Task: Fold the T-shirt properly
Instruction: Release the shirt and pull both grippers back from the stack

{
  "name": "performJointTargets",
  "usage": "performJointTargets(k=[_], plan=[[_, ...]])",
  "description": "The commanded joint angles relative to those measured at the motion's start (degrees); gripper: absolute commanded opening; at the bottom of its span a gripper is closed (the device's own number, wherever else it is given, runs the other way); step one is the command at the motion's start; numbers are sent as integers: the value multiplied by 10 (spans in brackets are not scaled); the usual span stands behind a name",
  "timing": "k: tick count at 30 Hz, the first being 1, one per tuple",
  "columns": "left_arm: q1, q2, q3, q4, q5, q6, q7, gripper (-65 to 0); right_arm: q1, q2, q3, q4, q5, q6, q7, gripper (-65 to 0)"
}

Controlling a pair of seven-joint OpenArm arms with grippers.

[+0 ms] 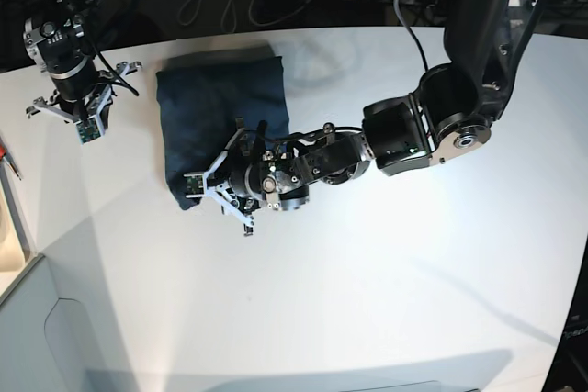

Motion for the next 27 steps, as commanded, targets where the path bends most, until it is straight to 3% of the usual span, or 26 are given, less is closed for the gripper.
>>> performJointTargets(k=[1,6,10,14,21,27], plan=[[-7,1,1,14,3,-13,12,-351,1,4,2,12,4,0,10,-649],[6,-31,-102,85,43,-11,12,-327,0,-10,4,12,4,0,10,-649],[56,-69,-236,154,74,-12,12,-325,-12,-11,-4,12,4,0,10,-649],[118,-81,-376,226,115,-12,12,-324,-16,-11,-30,12,4,0,10,-649],[285,-125,-614,345,170,-12,12,-324,-19,-31,-88,7,4,0,10,-650],[448,-121,-871,400,175,-12,12,-325,-35,-60,-96,-24,4,0,10,-650]])
